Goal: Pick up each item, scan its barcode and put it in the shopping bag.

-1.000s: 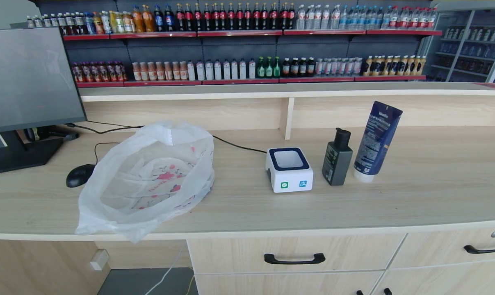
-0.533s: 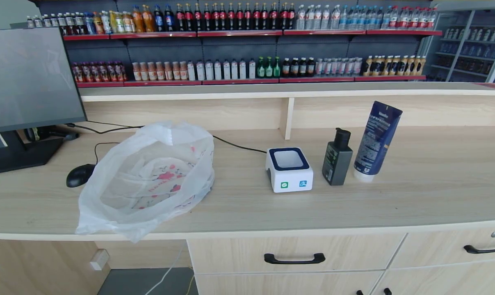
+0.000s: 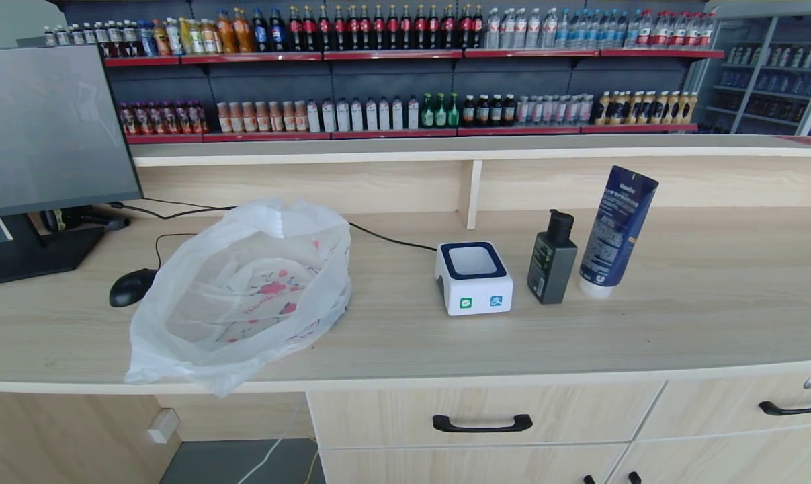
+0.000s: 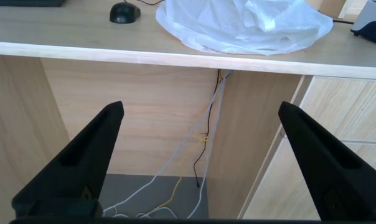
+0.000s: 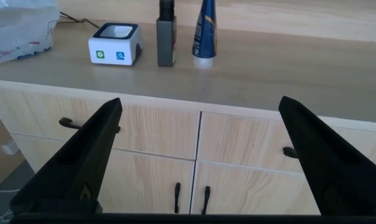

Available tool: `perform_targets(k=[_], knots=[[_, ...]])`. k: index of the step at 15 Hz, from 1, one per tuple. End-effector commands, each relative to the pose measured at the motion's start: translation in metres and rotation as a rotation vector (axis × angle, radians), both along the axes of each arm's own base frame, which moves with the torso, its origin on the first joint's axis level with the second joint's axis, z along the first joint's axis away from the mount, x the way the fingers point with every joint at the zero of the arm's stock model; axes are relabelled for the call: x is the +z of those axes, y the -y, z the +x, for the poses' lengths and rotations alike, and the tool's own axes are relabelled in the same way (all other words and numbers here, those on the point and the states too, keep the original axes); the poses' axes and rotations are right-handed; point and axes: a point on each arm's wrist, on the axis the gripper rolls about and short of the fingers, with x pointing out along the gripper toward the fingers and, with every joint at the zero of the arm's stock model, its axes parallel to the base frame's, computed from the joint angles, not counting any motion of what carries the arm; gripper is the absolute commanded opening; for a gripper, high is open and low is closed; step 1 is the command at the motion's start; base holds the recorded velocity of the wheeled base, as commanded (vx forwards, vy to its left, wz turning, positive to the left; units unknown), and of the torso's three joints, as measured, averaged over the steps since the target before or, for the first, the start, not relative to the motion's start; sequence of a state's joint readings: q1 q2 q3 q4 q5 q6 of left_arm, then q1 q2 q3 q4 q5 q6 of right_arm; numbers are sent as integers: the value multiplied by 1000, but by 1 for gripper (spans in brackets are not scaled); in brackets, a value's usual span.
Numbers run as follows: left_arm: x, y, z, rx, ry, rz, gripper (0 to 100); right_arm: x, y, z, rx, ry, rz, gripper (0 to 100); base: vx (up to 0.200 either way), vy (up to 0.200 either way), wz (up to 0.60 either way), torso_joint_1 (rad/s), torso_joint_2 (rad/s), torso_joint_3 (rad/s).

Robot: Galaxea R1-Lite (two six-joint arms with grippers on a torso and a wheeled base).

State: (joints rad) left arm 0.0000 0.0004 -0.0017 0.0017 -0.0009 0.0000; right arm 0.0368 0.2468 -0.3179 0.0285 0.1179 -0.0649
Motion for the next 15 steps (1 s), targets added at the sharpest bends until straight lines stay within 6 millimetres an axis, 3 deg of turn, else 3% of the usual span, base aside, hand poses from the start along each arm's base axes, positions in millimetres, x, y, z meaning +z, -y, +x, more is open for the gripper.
perform_targets(k=[1,3,7,11,15], knots=[[0,0,0,1,0,0,100,34,-2,35,63,-120,-13,100,0,0,0,0,0,0],[0,0,0,1,0,0,100,53,-6,61,91,-177,-51,100,0,0,0,0,0,0],[0,0,0,-1,0,0,100,66,-18,123,156,-279,-68,100,0,0,0,0,0,0],[0,0,0,-1,0,0,100,62,-29,182,164,-240,-86,100,0,0,0,0,0,0],[0,0,0,-1,0,0,100,69,-44,206,204,-30,-93,100,0,0,0,0,0,0]])
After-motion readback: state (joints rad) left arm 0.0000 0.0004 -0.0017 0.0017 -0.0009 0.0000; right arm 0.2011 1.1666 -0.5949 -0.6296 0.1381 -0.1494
